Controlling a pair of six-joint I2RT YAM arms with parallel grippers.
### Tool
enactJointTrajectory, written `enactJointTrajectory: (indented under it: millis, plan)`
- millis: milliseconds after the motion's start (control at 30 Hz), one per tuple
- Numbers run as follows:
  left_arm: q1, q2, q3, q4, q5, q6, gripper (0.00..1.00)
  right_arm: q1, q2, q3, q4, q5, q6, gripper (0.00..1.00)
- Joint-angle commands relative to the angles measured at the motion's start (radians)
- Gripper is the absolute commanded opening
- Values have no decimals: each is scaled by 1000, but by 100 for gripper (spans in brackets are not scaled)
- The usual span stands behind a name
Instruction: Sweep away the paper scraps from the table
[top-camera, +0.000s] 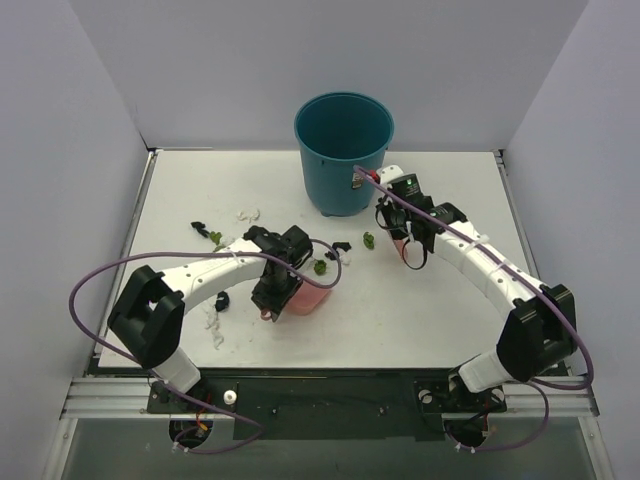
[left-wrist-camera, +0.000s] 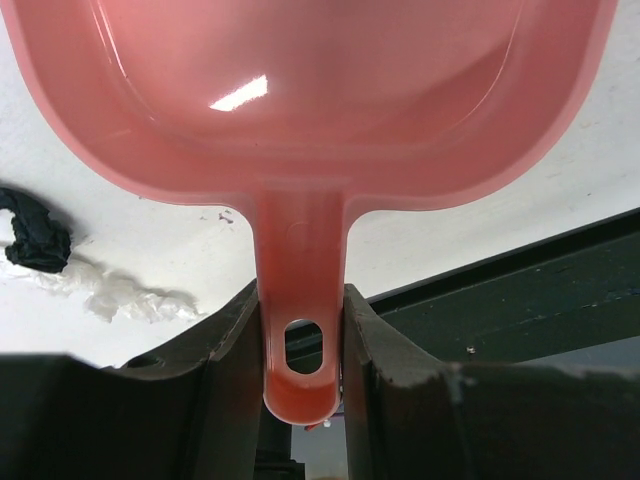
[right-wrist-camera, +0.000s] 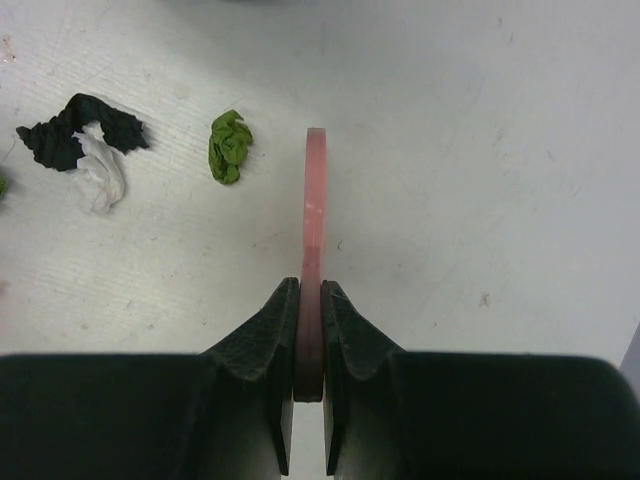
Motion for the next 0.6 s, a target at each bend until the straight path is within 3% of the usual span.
enactJointTrajectory:
  millis: [0, 567]
  plan:
    - [-13, 24, 74, -8, 59, 26, 0, 21, 50, 82, 1, 8, -98, 0]
    - [-14, 160, 185, 30, 112, 62, 0, 115, 218, 220, -14, -243, -159, 0]
